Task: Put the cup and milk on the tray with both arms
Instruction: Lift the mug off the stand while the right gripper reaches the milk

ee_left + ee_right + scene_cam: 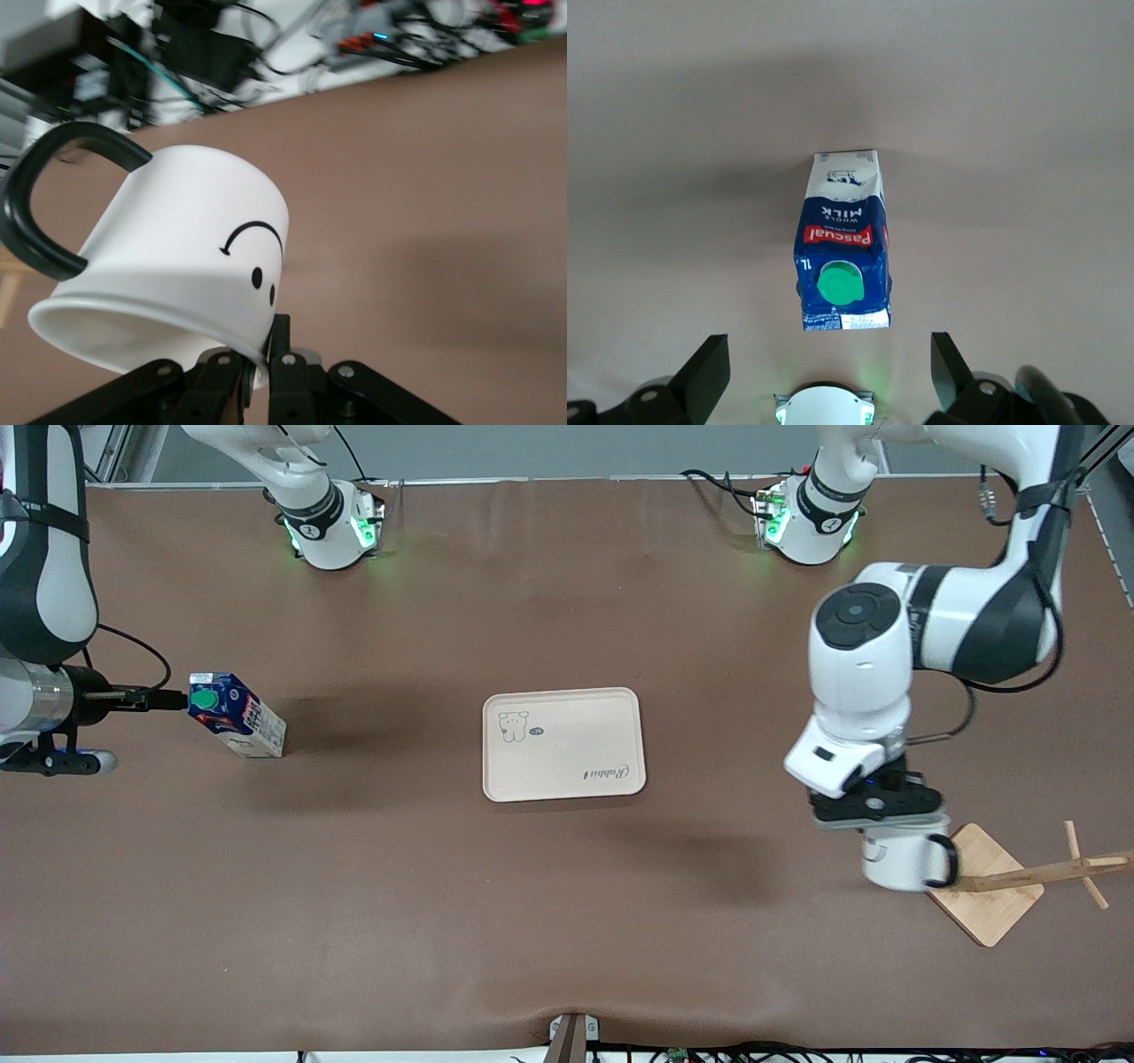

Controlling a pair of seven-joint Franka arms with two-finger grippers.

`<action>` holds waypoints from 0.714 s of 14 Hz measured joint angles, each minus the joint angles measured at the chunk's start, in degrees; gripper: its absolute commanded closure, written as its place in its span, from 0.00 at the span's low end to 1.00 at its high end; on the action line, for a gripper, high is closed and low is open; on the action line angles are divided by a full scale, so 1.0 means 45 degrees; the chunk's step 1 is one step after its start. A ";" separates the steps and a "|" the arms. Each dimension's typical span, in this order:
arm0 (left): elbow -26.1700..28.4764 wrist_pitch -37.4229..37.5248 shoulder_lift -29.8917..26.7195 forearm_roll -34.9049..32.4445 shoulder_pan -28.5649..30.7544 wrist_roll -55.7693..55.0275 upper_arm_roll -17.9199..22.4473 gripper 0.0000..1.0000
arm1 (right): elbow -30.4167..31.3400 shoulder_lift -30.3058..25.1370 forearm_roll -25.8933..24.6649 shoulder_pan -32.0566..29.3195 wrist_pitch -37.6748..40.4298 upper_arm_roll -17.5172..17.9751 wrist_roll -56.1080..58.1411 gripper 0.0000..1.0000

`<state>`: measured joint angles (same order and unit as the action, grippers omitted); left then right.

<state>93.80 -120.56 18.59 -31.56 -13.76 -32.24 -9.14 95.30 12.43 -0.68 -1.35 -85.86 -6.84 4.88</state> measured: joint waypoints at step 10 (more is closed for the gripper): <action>-0.0420 0.0747 0.1300 0.6509 -0.2361 -0.0580 -0.0335 1.00 | 0.3157 -0.1468 -0.0056 -0.0136 -0.2279 -0.0006 0.0006 0.00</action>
<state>91.91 -117.20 24.44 -2.27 -24.38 -34.85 -10.65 109.51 5.82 -0.93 -1.97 -96.11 -6.86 4.90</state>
